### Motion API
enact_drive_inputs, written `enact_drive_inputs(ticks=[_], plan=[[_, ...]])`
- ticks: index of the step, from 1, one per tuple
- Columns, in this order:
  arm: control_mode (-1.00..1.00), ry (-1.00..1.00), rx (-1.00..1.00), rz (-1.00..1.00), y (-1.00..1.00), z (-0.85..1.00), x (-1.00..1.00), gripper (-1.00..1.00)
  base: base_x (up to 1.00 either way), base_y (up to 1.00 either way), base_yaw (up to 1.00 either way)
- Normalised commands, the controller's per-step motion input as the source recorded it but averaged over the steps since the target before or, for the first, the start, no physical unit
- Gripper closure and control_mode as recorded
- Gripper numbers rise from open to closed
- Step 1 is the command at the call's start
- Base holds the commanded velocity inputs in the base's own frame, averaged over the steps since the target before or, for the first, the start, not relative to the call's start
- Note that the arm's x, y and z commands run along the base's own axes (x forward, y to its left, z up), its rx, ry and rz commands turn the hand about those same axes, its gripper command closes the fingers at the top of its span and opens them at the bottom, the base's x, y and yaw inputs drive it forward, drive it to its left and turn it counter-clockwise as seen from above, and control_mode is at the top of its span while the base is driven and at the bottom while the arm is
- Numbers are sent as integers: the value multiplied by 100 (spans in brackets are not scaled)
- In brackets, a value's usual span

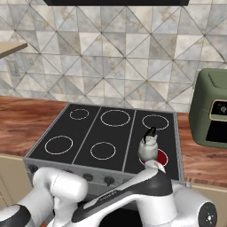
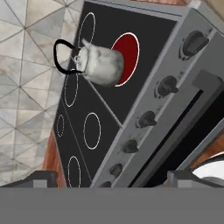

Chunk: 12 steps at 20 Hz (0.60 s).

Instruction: The kettle is done boiling. Turn off the stove, then wait for 300 timesteps before moving the kettle to the dining table.

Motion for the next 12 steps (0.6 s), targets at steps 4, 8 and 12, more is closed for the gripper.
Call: enact_drive_inputs(ticks=[4,8,12], plan=[[-100,-6,19,-11,5,-23,5,-100,0,0,0],[-100,-4,20,-12,2,-22,3,-100,0,0,0],[-100,0,17,-14,1,-24,12,-100,0,0,0]])
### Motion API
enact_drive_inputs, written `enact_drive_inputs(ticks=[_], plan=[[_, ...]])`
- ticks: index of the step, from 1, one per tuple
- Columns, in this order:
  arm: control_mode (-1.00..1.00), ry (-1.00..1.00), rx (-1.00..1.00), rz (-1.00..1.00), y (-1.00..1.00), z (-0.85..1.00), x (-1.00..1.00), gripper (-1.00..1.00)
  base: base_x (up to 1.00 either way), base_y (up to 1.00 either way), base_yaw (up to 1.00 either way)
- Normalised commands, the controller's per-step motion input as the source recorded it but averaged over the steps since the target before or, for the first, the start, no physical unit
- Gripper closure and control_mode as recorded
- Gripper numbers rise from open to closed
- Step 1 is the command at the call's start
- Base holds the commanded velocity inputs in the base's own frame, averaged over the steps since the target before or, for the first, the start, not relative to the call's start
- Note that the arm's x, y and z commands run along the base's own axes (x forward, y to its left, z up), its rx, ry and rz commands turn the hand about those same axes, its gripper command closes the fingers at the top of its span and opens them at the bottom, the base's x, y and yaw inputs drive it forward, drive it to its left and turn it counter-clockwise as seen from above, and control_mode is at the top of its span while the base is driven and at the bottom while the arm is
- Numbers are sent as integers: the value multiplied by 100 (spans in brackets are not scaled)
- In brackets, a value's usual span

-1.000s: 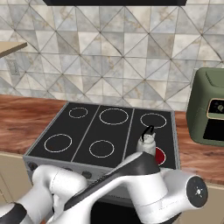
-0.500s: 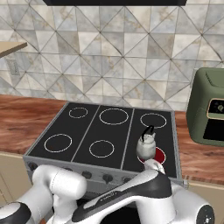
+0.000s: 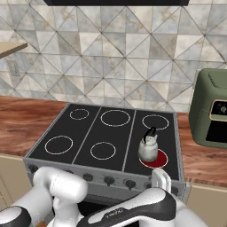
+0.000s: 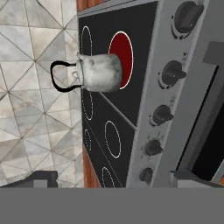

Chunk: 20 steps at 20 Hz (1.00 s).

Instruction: The kettle is done boiling. Turn off the stove, then wait for 300 timesteps before moving the kettle to the dining table.

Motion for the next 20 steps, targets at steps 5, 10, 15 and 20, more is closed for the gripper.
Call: enact_drive_inputs(ticks=[5,10,15,20], plan=[[-100,0,12,-15,0,-26,20,-100,0,0,0],[-100,0,14,-16,-1,-39,38,-100,0,0,0],[-100,1,10,-19,-15,-40,21,-100,0,0,0],[-100,-1,9,-21,-32,-40,3,-100,0,0,0]])
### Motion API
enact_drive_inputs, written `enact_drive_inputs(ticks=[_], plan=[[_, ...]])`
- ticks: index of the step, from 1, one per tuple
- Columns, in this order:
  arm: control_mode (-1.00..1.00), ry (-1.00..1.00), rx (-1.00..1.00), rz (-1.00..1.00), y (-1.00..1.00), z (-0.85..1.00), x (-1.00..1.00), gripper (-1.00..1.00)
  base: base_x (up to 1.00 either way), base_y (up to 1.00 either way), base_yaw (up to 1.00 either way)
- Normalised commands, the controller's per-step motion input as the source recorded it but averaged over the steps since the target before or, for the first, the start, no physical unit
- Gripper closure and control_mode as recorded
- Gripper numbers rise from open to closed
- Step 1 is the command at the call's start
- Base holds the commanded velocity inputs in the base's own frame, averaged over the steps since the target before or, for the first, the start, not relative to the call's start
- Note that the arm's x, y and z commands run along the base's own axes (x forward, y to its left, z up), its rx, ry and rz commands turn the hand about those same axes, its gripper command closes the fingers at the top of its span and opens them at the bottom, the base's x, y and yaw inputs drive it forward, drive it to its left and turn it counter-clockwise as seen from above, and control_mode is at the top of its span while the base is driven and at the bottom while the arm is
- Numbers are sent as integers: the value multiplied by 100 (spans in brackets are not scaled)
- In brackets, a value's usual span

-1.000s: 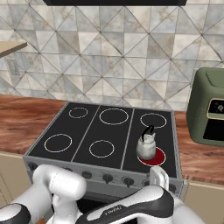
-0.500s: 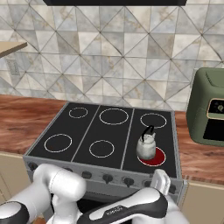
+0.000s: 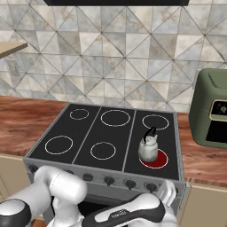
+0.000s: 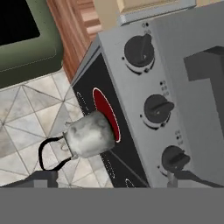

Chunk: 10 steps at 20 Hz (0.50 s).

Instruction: The kettle is done boiling. Turn off the stove, then wait for 300 timesteps before moving the kettle to the dining table.

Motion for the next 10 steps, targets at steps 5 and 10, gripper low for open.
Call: enact_drive_inputs(ticks=[5,10], plan=[[-100,-7,6,-14,-22,-19,13,-100,0,0,0],[-100,-10,2,-11,-14,-15,17,-100,0,0,0]])
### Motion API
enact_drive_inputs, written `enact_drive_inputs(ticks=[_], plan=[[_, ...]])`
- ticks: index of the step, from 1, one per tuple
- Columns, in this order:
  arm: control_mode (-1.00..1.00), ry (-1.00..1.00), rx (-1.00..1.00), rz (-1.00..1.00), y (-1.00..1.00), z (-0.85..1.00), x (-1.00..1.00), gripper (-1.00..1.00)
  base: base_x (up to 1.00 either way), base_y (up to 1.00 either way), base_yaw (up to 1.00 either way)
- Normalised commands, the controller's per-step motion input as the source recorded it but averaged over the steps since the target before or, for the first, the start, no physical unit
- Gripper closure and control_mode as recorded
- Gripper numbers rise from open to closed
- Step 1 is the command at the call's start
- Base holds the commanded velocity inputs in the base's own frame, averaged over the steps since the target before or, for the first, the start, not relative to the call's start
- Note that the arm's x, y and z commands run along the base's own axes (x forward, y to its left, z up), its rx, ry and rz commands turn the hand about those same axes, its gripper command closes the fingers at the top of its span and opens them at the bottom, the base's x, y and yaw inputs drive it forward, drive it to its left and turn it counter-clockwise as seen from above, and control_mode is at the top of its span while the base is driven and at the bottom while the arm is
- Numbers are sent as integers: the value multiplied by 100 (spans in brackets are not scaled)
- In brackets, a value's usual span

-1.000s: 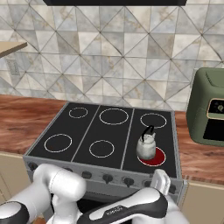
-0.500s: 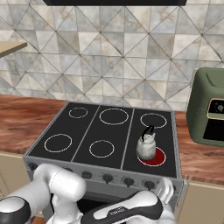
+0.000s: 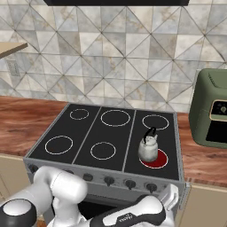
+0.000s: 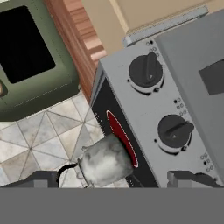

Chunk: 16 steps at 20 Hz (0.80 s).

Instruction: The kettle is done boiling. Turn off the stove, then wait for 300 timesteps before moving the kettle to the dining table.

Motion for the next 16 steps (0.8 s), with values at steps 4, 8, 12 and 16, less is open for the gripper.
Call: enact_drive_inputs(ticks=[4,8,12,16], plan=[[-100,-11,1,-9,-16,-21,7,-100,0,0,0],[-100,-3,-1,-2,-1,-37,16,-100,0,0,0],[-100,0,-3,0,-4,-27,24,-100,0,0,0],[-100,-7,0,1,-27,-21,4,-100,0,0,0]])
